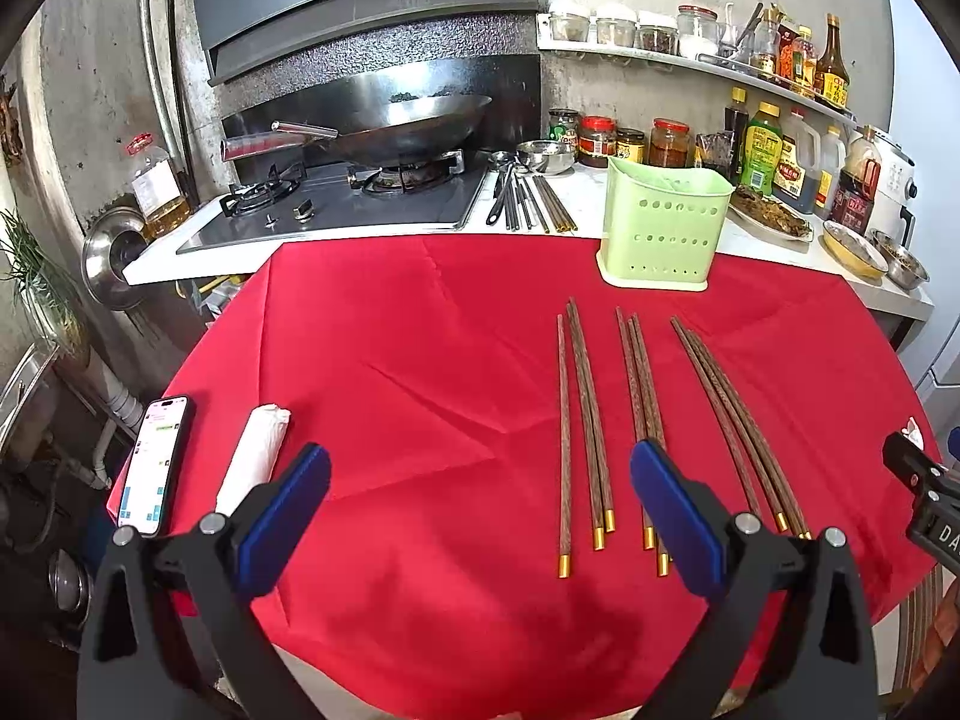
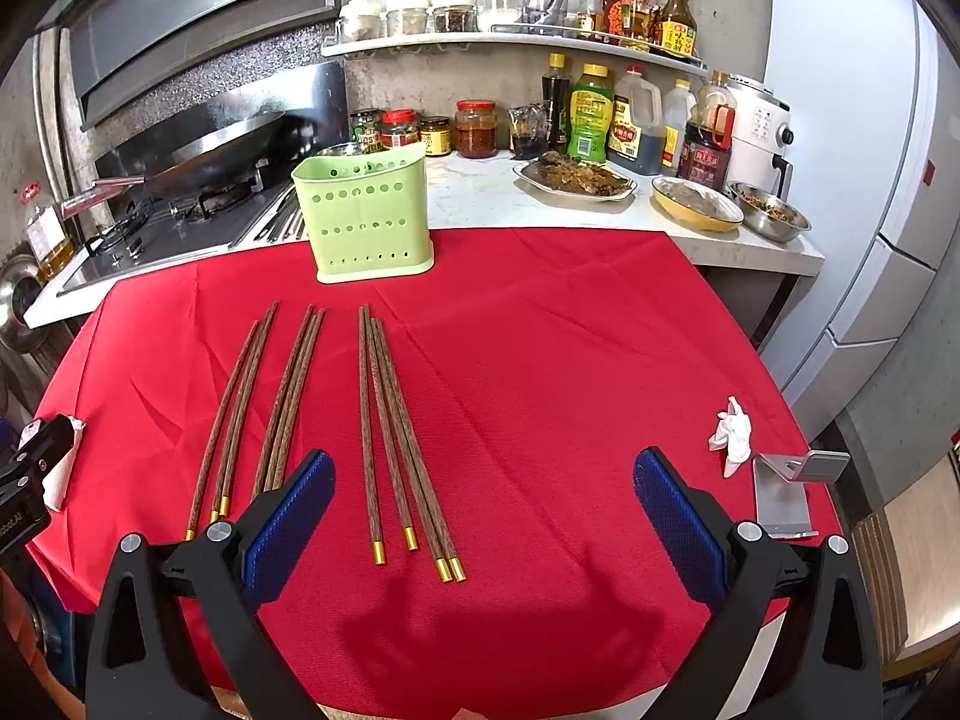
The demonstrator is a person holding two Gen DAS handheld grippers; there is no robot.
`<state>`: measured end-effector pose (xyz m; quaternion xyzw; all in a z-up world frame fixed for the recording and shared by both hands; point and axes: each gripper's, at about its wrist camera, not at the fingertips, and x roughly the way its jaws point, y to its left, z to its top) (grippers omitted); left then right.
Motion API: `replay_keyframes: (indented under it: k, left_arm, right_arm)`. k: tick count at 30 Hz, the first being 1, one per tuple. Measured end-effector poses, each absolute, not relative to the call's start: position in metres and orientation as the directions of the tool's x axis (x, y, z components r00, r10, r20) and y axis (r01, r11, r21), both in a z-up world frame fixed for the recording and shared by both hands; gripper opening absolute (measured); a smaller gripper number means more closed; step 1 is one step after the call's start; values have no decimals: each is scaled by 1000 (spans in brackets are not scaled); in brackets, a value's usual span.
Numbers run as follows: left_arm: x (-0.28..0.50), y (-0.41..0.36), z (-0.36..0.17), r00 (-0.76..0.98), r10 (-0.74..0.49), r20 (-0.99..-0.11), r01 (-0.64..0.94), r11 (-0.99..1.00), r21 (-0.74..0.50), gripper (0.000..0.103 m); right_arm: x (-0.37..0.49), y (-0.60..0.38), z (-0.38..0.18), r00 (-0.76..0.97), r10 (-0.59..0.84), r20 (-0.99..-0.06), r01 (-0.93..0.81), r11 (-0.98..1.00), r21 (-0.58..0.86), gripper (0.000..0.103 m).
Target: Organize utensils
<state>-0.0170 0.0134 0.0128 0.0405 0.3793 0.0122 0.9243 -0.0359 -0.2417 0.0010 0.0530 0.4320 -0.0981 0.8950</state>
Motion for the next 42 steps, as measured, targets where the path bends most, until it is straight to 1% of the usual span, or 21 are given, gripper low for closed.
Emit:
replay_keyframes:
  k: [42]
  left_arm:
    - [-15,15,12,708,54,-704,7,997,82,97]
  right_arm:
    - [-34,-241,0,606,-129,-785,225,974,13,98]
